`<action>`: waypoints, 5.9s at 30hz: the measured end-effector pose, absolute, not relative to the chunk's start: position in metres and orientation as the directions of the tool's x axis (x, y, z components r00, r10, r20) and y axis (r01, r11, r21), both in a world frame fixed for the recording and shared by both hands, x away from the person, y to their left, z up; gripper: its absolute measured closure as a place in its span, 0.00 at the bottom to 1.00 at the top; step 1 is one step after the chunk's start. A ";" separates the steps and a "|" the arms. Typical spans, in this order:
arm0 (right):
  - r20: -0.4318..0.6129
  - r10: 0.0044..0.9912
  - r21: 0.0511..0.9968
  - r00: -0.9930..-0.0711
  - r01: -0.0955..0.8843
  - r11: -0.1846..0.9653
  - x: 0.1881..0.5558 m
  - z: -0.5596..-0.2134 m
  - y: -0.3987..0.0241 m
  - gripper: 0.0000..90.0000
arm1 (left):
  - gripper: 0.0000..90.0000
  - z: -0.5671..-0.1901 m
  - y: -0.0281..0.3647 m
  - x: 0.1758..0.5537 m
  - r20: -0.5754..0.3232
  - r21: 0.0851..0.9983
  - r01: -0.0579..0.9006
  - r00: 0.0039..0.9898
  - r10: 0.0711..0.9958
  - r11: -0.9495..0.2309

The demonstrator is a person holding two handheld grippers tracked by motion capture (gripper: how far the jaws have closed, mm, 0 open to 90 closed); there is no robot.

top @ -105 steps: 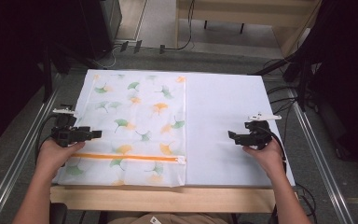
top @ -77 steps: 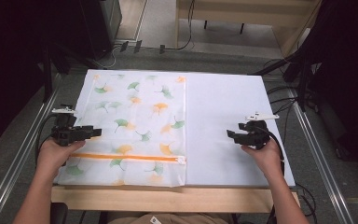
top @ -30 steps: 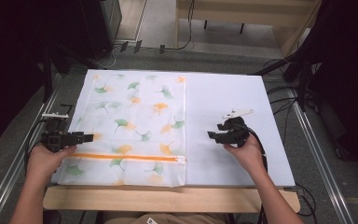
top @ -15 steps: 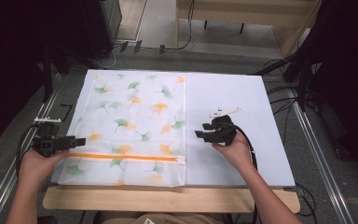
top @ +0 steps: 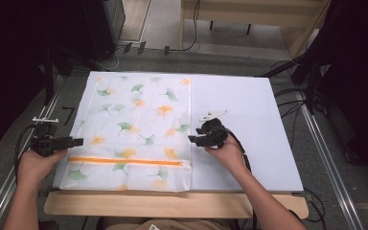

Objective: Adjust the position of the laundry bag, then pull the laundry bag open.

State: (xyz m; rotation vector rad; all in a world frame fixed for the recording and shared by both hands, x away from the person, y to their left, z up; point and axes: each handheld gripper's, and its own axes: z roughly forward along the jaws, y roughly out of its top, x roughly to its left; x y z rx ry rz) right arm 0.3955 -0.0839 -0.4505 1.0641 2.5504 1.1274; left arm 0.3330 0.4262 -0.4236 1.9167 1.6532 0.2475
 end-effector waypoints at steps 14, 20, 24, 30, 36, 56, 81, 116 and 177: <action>0.082 0.697 0.681 -0.713 0.550 0.483 0.415 -0.470 -0.058 0.51 | 0.48 -0.435 0.428 0.339 -0.223 0.516 0.855 0.195 0.955 -0.054; 0.058 0.702 0.696 -0.710 0.532 0.481 0.415 -0.472 -0.049 0.59 | 0.55 -0.436 0.426 0.339 -0.227 0.522 0.851 0.197 0.954 -0.052; 0.043 0.715 0.700 -0.698 0.532 0.477 0.415 -0.471 -0.045 0.73 | 0.69 -0.436 0.418 0.340 -0.200 0.520 0.851 0.206 0.958 -0.075; 0.068 0.711 0.693 -0.700 0.546 0.471 0.415 -0.470 -0.043 0.95 | 0.95 -0.437 0.418 0.341 -0.214 0.491 0.870 0.173 0.961 -0.048; 0.124 0.707 0.659 -0.696 0.591 0.466 0.419 -0.465 -0.045 1.00 | 1.00 -0.436 0.420 0.341 -0.258 0.483 0.875 0.170 0.951 -0.025; 0.188 0.748 0.646 -0.636 0.654 0.394 0.428 -0.461 -0.090 0.99 | 1.00 -0.426 0.387 0.353 -0.282 0.514 0.852 0.283 0.917 -0.105; 0.182 0.772 0.651 -0.609 0.663 0.369 0.425 -0.469 -0.114 0.73 | 1.00 -0.424 0.358 0.369 -0.306 0.505 0.850 0.339 0.890 -0.150; 0.177 0.880 0.650 -0.440 0.724 0.231 0.426 -0.452 -0.208 0.98 | 0.95 -0.426 0.284 0.382 -0.336 0.537 0.796 0.506 0.795 -0.279; 0.223 0.802 0.688 -0.553 0.673 0.273 0.327 -0.437 -0.230 0.42 | 0.45 -0.398 0.209 0.375 -0.278 0.621 0.653 0.701 0.657 -0.434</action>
